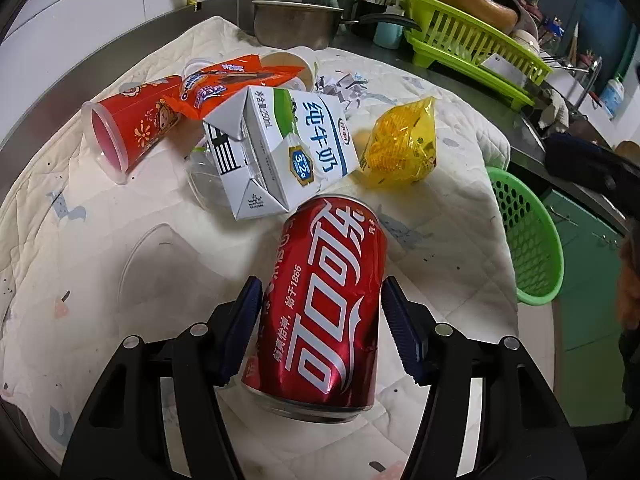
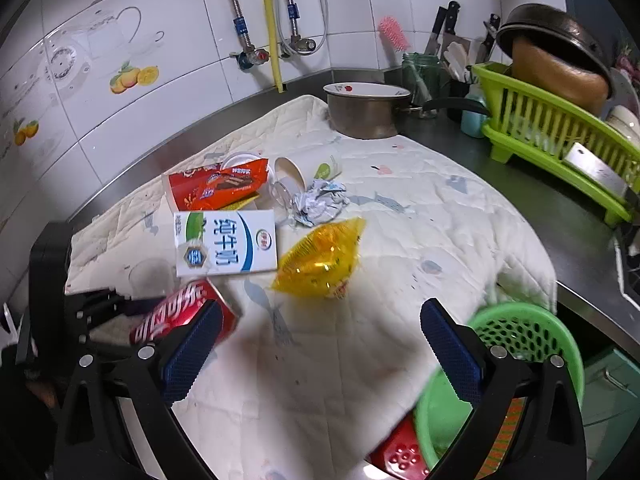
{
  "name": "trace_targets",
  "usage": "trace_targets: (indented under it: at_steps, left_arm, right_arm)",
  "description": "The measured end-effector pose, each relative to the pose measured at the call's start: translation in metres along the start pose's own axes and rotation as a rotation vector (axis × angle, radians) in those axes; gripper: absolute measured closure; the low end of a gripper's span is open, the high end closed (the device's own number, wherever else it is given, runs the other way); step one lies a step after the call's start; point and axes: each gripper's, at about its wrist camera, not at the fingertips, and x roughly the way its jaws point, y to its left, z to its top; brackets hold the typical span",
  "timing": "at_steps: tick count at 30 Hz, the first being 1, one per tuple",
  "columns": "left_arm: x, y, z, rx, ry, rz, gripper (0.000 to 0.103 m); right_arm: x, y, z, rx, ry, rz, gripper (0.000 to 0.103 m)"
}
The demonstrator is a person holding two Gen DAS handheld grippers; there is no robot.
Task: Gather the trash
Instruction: 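Move the left tool to the red Coca-Cola can and close on it, then lift the can with the left tool toward the green basket while the right tool drops the yellow bag there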
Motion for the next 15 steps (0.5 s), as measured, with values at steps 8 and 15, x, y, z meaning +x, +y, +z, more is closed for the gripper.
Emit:
trace_targets:
  at_steps: [8,15]
  left_arm:
    - [-0.005,-0.002,-0.005,-0.028,-0.022,-0.007,0.045]
    - [-0.013,-0.009,-0.012,-0.036,-0.043,-0.033,0.045]
  right_arm:
    - [0.045,-0.008,0.021,0.050,0.019,0.020,0.009]
    - [0.086,-0.026,0.028,0.145,0.071,0.043,0.030]
